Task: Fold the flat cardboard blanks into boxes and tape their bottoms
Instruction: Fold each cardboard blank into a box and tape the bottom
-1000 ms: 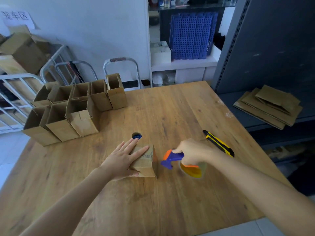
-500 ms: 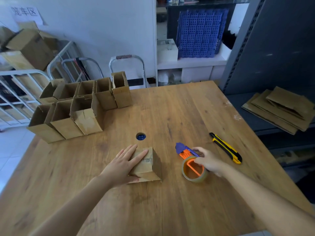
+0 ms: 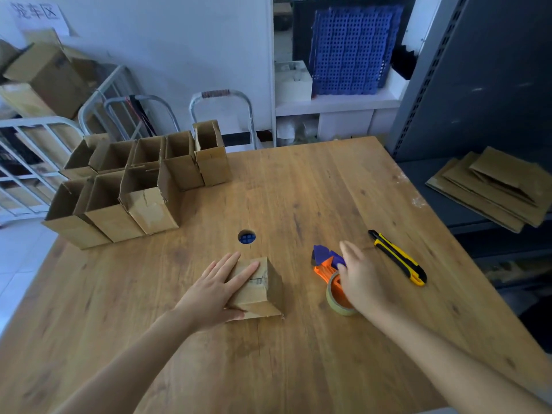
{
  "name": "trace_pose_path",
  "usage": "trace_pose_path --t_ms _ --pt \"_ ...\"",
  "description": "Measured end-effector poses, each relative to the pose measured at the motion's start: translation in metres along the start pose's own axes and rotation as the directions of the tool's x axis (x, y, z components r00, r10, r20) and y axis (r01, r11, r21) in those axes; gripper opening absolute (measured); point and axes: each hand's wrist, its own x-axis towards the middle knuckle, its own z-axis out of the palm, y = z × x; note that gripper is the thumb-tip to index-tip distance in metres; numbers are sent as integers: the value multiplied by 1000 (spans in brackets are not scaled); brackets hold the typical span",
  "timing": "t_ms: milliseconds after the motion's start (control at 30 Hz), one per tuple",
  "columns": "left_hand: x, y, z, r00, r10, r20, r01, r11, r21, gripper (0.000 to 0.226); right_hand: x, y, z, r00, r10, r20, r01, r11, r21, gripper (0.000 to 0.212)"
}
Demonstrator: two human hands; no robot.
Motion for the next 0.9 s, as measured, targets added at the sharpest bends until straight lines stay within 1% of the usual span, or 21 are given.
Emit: trace_pose_path --t_ms 33,67,100,133,167,233,333,400,467,500,567,633,667,700,733,767,800,833,867,900 --pt "0 0 0 1000 -2 -1 2 1000 -1 106 -8 -19 1 994 -69 -83 78 991 109 46" --pt "0 0 2 1000 -3 -4 3 1000 0 106 -17 -39 3 984 -128 -128 151 969 194 44" --pt "0 0 2 1000 -5 -7 5 1000 1 106 -25 -58 7 978 -168 -123 195 946 258 43" --pt "0 1 2 1000 -6 -11 6 1000 2 107 -34 -76 11 977 -193 -87 211 927 310 42" --pt "0 1 1 1000 -6 -14 6 1000 3 107 -41 -92 15 980 -197 -29 195 918 344 42" --pt "0 1 -1 1000 -12 1 12 1000 13 109 -51 -112 28 983 -177 53 149 927 344 46" --pt "2 2 -1 1000 -26 13 26 1000 8 107 -53 -119 36 992 -94 88 63 950 307 51" --pt "2 2 2 1000 -29 10 29 999 -13 102 -51 -118 36 991 -89 97 57 954 295 46" --pt "2 1 4 1000 -26 3 26 998 -48 90 -46 -117 35 989 -94 116 56 955 291 41" --pt "2 1 5 999 -34 -6 34 996 -79 90 -44 -117 35 986 -88 138 46 957 285 41" --pt "-1 5 8 994 -77 -73 63 983 -174 100 -40 -115 34 979 -64 192 12 965 261 44" --pt "-7 9 11 980 -161 -120 116 942 -314 104 -38 -113 35 973 -53 223 -7 965 261 47" --pt "-9 13 10 966 -225 -130 151 894 -421 101 -38 -113 36 971 -53 232 -12 962 272 47" --pt "-10 14 9 944 -305 -125 193 820 -539 96 -39 -112 38 969 -47 243 -23 960 278 47" --pt "-11 14 9 909 -397 -123 236 736 -635 92 -40 -112 40 963 -23 270 -54 959 277 45" --pt "-12 13 8 859 -501 -100 293 644 -707 89 -41 -111 44 952 -2 306 -87 956 279 40" --pt "-12 10 8 800 -599 -44 360 538 -762 85 -42 -109 48 938 25 346 -128 952 277 32" --pt "-11 7 8 741 -671 42 424 418 -804 76 -44 -107 52 923 60 379 -177 943 282 23" --pt "-11 5 7 693 -706 148 469 286 -835 62 -46 -104 54 907 98 409 -233 926 296 23" --pt "-11 4 7 658 -716 234 499 182 -847 49 -47 -101 57 896 118 427 -269 911 313 26"
